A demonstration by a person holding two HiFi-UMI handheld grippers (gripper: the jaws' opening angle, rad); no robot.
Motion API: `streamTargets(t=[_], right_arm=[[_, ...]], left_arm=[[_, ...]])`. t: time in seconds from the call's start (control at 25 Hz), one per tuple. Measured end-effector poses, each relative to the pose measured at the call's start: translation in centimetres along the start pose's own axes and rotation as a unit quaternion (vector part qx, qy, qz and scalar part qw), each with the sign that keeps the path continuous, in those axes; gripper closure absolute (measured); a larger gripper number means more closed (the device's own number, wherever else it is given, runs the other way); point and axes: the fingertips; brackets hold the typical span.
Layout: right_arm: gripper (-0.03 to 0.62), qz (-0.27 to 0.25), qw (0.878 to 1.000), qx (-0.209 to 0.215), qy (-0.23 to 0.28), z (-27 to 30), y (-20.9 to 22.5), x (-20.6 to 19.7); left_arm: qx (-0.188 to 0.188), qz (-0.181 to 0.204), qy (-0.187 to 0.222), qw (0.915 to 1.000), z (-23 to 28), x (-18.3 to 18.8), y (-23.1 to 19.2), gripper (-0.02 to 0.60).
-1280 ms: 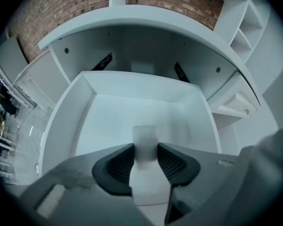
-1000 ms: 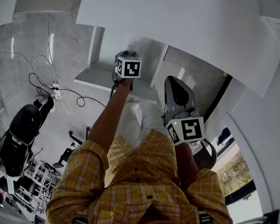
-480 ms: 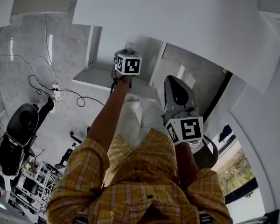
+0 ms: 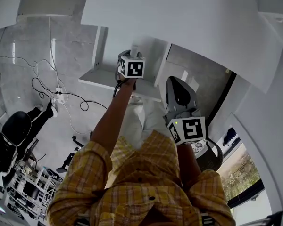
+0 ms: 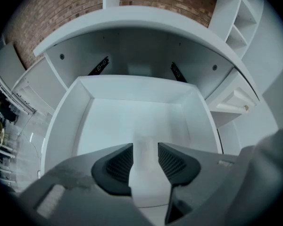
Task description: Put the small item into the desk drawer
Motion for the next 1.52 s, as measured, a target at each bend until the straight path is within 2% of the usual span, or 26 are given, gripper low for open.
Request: streamTargets(t=[0.4, 0.72, 0.84, 1.24, 1.52], right_arm=[[0.594, -0.013, 1.000, -0.004, 0.017, -2.4, -2.6, 1.8], [0.594, -0.025, 0.999, -0.002, 0.035, -3.8, -5.6, 3.3], [0.594, -0.035, 0.999, 0.001, 0.041, -4.6, -6.9, 3.9], [0.594, -0.056, 0.996, 0.009, 0.075, -6.9, -10.3, 7.7], [0.594, -0.068, 0.992, 0.013, 0.106, -9.4, -12.6, 10.7]], left_arm=[[-0.008, -0.007, 0.087, 0.9962, -8.0, 3.8, 1.4, 0.462], [-0.001, -0.009, 0.158, 0.9874, -15.2, 6.0, 0.8, 0.577], [-0.001, -0.012, 0.183, 0.9831, -17.9, 6.6, 0.5, 0.577], [-0.005, 0.006, 0.282, 0.9593, -28.1, 9.7, 0.2, 0.577], [-0.020, 0.026, 0.348, 0.9370, -35.1, 10.9, 1.6, 0.577]])
Point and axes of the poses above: the fingertips, and each gripper's own axes: z forward along the fingers, y to its right, x out of its top, and after that the axes turned 12 degrees about y, right-handed
